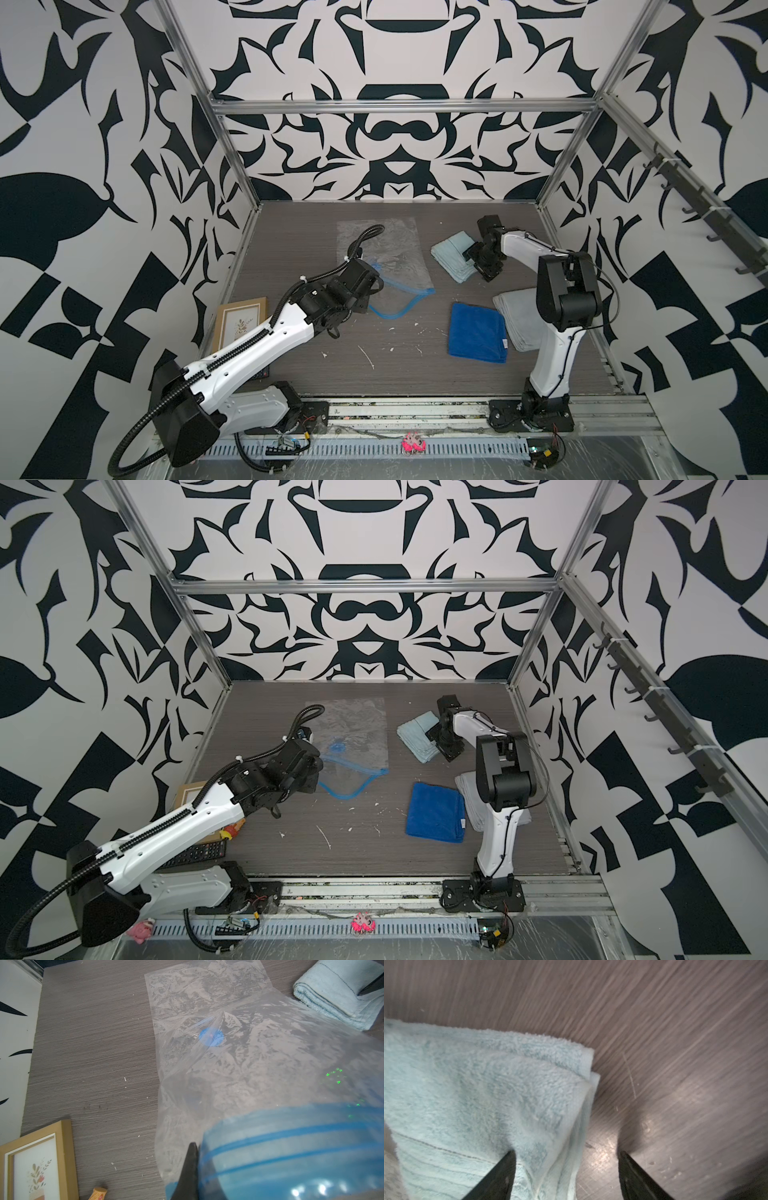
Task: Place the folded towel into the vacuum bag
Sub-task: Pick up the towel from the center of the board.
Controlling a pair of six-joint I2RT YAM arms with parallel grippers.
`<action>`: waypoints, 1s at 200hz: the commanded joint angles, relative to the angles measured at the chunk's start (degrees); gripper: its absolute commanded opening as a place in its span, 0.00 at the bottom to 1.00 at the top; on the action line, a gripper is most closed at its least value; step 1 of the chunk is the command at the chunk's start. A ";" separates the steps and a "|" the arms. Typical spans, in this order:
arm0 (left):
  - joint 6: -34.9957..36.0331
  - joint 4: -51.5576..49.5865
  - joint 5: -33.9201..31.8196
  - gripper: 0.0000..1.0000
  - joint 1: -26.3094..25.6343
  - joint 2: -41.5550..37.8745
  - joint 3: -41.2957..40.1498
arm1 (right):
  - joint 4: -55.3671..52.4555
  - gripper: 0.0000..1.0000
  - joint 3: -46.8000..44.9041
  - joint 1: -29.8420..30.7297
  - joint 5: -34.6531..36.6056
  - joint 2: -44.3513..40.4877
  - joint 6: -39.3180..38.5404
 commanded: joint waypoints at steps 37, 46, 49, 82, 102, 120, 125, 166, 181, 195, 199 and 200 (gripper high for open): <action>-1.22 -0.19 0.14 0.00 0.29 0.29 1.49 | -0.45 0.79 2.46 0.26 -0.94 1.25 4.39; -1.26 -0.13 0.18 0.00 0.31 0.20 1.41 | -0.65 0.79 2.64 0.33 -0.99 1.66 4.82; -1.24 -0.15 0.20 0.00 0.26 0.19 1.39 | -0.72 0.79 2.66 0.40 -0.99 1.80 5.08; -1.40 -0.15 0.09 0.00 0.31 0.08 0.99 | -0.85 0.76 2.75 1.16 -0.99 3.09 6.68; -1.46 0.14 -0.02 0.00 0.31 -0.12 0.70 | -1.36 0.69 3.18 1.41 -0.30 4.20 7.65; -1.49 0.05 -0.32 0.00 0.31 -0.04 0.79 | -1.36 0.60 3.18 1.58 -0.35 5.11 8.49; -1.36 0.06 -0.37 0.00 0.31 -0.05 0.87 | -1.17 0.56 3.11 1.65 -0.52 5.35 8.46; -1.28 -0.04 -0.31 0.00 0.31 -0.22 0.69 | -0.59 0.39 2.49 1.90 -0.28 5.70 8.44; -1.27 0.07 -0.30 0.00 0.31 -0.07 0.59 | 0.20 0.30 1.57 1.86 -0.35 5.25 8.15; -1.29 0.00 -0.18 0.00 0.31 0.09 0.70 | 1.39 0.20 0.67 1.87 -0.75 4.65 7.36; -1.27 0.06 -0.15 0.00 0.26 0.10 0.85 | 1.59 0.18 0.60 1.91 -0.91 4.51 7.03; -1.27 0.07 -0.15 0.00 0.29 0.12 0.86 | 1.62 0.17 0.62 1.88 -0.95 4.48 6.91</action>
